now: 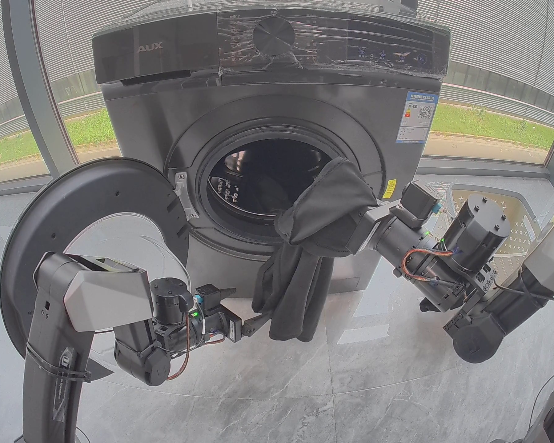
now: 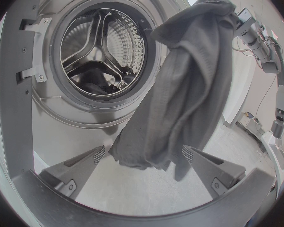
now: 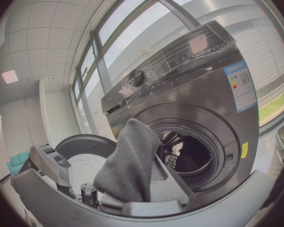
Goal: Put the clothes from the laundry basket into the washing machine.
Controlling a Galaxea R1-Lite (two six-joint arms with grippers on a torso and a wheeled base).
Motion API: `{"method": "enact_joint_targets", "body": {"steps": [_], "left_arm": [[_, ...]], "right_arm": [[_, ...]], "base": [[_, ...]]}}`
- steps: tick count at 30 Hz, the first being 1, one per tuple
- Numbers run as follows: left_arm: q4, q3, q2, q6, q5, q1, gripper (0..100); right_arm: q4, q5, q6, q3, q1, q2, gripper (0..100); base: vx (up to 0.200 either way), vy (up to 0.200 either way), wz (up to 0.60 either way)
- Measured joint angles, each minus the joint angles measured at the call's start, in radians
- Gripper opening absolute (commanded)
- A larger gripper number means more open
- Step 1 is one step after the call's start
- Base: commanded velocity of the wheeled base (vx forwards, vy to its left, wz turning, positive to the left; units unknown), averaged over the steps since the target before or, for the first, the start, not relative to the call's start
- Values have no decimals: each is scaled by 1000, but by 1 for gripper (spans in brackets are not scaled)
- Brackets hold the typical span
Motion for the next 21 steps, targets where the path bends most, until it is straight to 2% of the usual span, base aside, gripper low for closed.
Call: {"method": "enact_joint_targets", "body": {"steps": [3, 10, 21], "left_arm": [[0, -19, 14, 1, 15, 11, 100], [0, -46, 37, 23, 27, 21, 100], [0, -73, 56, 23, 17, 9, 100]], "right_arm": [[0, 0, -1, 0, 4, -3, 0], [0, 0, 0, -1, 36, -8, 0], [0, -2, 1, 0, 54, -11, 0]], "base": [[0, 0, 0], [0, 0, 0], [0, 0, 0]]}}
